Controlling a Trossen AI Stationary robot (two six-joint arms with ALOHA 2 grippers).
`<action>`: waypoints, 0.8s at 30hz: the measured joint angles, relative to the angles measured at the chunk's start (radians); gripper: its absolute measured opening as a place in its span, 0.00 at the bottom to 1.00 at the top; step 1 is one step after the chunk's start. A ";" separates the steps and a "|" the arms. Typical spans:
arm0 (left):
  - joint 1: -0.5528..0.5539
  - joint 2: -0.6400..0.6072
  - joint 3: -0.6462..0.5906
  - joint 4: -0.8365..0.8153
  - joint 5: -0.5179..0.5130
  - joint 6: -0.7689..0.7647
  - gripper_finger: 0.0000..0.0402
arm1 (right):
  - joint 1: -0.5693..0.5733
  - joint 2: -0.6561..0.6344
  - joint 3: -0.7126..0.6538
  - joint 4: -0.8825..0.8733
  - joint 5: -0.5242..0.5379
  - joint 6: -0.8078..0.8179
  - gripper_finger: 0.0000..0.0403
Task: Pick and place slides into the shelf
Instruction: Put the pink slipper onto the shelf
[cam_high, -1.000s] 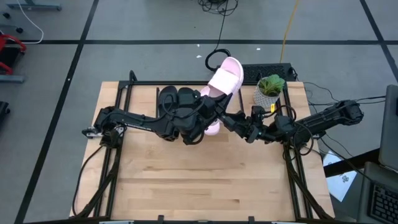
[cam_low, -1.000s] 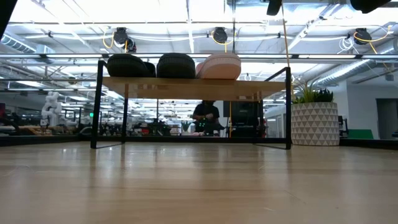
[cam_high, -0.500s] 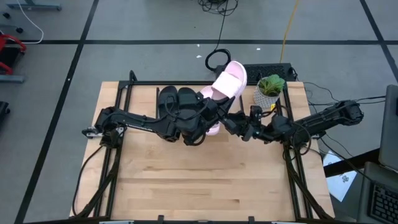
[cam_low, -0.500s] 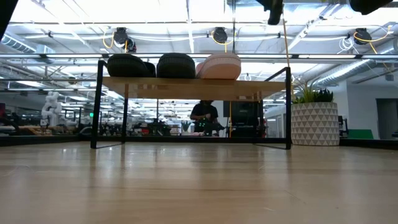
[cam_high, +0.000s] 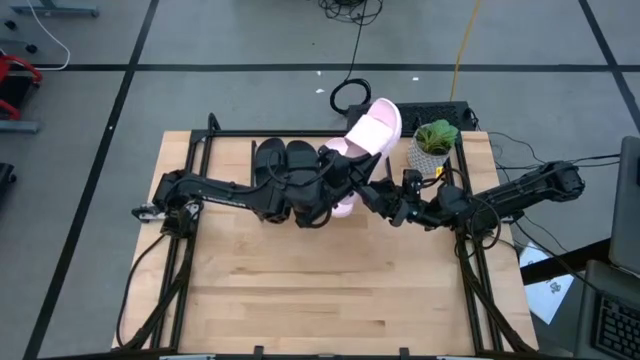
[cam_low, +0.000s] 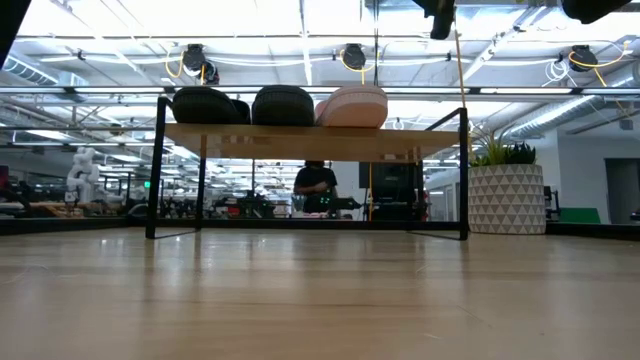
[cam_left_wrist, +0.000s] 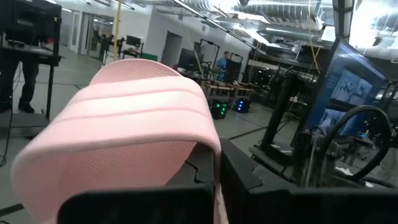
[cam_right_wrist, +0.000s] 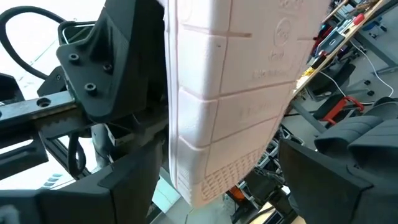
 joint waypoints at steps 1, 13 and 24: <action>-0.001 0.000 0.000 -0.003 0.001 -0.011 0.00 | 0.000 0.000 0.000 0.000 0.000 0.000 0.78; -0.001 0.000 0.000 -0.025 0.015 -0.067 0.00 | 0.000 0.000 0.000 -0.003 0.000 0.007 0.78; -0.001 0.000 0.000 -0.073 0.014 -0.086 0.00 | 0.000 -0.001 -0.002 -0.026 -0.003 0.025 0.73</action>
